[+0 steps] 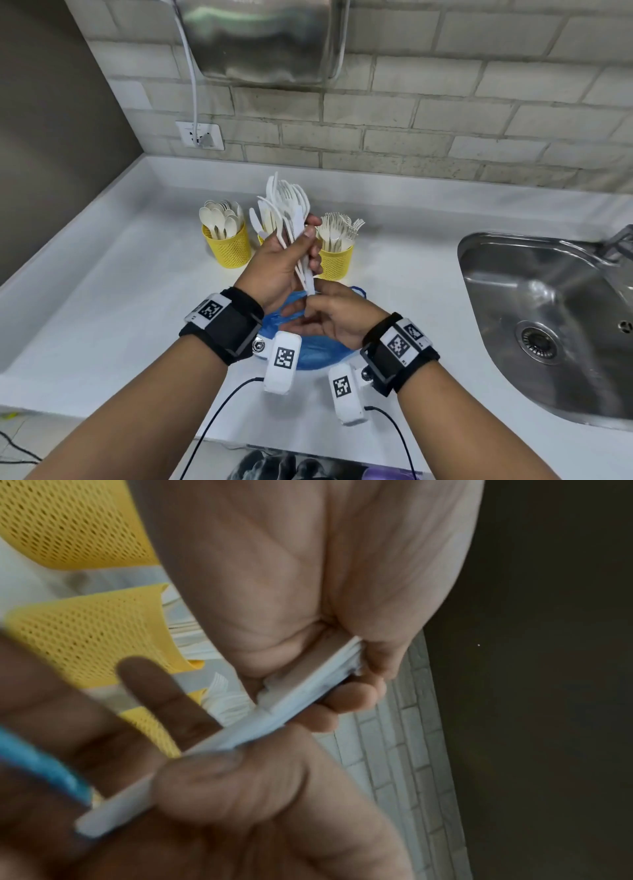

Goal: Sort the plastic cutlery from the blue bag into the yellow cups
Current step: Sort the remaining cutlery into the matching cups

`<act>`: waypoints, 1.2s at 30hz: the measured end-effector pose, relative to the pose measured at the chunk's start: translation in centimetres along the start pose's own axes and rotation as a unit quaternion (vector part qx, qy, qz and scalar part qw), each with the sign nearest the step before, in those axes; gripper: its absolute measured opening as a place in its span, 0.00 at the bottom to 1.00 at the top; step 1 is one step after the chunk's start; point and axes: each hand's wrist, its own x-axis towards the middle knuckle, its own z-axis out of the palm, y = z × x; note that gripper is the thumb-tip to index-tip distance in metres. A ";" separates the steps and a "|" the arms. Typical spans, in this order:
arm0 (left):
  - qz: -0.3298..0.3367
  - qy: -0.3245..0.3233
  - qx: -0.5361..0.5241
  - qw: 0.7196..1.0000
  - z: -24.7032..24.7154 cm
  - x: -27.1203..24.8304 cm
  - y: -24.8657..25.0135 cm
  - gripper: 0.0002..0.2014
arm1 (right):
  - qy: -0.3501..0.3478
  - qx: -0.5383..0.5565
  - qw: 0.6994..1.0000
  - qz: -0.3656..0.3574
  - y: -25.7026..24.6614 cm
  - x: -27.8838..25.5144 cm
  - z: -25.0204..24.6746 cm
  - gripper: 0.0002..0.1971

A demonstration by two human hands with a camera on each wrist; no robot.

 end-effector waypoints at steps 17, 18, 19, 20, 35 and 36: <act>-0.033 0.021 0.113 0.993 -0.1 -1.1 -2.5 0.09 | 0.083 0.104 0.988 -0.072 -1.2 0.7 0.8 0.29; -0.031 0.028 0.112 0.993 -0.2 -1.2 -2.6 0.09 | 0.082 0.100 0.989 -0.073 -1.2 0.7 0.9 0.29; -0.028 0.030 0.112 0.993 -0.2 -1.2 -2.7 0.09 | 0.081 0.098 0.989 -0.074 -1.1 0.7 1.0 0.28; -0.024 0.030 0.109 0.993 -0.3 -1.3 -2.7 0.09 | 0.078 0.098 0.989 -0.074 -1.1 0.6 1.0 0.28; 0.005 0.035 0.125 0.992 -2.4 -1.4 -0.7 0.10 | 0.054 0.151 0.987 -0.016 -1.0 2.1 2.7 0.21; 0.002 0.033 0.122 0.992 -2.7 -1.4 -0.4 0.10 | 0.058 0.142 0.988 -0.015 -0.9 2.2 2.9 0.21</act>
